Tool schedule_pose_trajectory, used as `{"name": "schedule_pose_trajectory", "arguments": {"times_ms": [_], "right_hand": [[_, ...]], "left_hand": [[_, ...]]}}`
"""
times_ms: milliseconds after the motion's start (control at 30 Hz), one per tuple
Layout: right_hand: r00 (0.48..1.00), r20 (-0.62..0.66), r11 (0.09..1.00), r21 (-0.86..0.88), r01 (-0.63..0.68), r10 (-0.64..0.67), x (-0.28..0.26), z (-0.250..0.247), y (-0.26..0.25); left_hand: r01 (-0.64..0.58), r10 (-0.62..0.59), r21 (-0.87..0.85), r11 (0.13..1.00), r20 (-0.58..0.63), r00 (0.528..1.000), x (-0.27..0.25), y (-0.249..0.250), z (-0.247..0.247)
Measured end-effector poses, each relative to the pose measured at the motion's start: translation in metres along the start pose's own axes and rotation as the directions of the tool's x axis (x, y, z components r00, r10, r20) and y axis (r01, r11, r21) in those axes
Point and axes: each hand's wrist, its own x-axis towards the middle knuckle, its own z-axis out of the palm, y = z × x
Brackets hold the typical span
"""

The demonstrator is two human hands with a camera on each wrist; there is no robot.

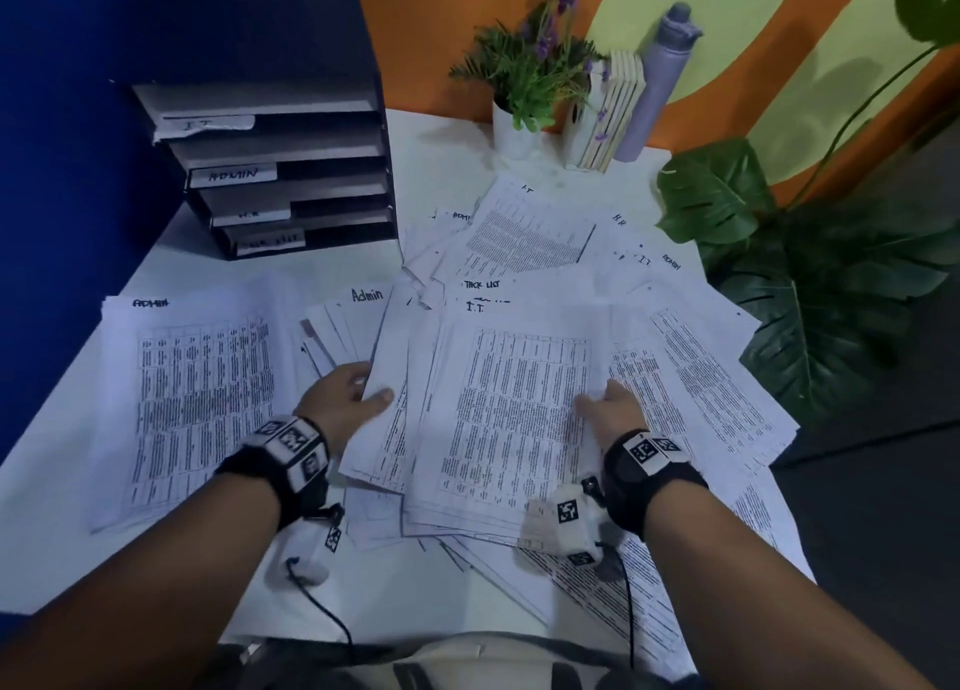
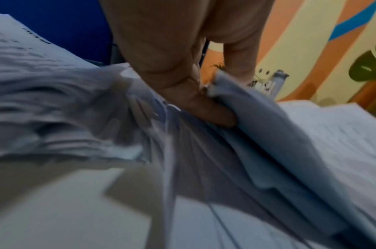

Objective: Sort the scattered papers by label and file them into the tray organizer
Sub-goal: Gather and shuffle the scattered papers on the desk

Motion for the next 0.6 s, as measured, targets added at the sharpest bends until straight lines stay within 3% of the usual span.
{"name": "schedule_pose_trajectory", "arguments": {"times_ms": [67, 100, 200, 300, 467, 600], "right_hand": [[1.0, -0.013, 0.999, 0.026, 0.028, -0.027, -0.003, 0.006, 0.003], [0.999, -0.02, 0.999, 0.021, 0.04, -0.04, -0.005, 0.008, 0.004], [0.996, -0.054, 0.995, -0.071, 0.066, -0.07, -0.004, 0.011, 0.007], [0.995, -0.057, 0.985, -0.156, 0.076, -0.086, -0.001, 0.008, 0.013], [0.992, -0.095, 0.97, -0.234, 0.061, -0.085, 0.001, 0.001, 0.023], [0.989, -0.097, 0.963, -0.256, 0.085, -0.113, 0.0, 0.0, 0.029]], "left_hand": [[-0.059, 0.062, 0.281, 0.958, 0.0, 0.998, 0.01, -0.003, 0.01], [-0.063, 0.073, 0.336, 0.94, -0.016, 0.997, 0.011, -0.006, 0.015], [-0.03, 0.068, 0.283, 0.959, -0.126, 0.99, 0.005, -0.019, 0.03], [-0.024, 0.114, 0.295, 0.955, -0.292, 0.95, 0.002, -0.024, 0.037], [0.074, 0.011, 0.284, 0.956, -0.288, 0.957, 0.011, -0.023, 0.033], [0.03, 0.081, 0.287, 0.958, -0.367, 0.927, 0.02, -0.028, 0.034]]}}
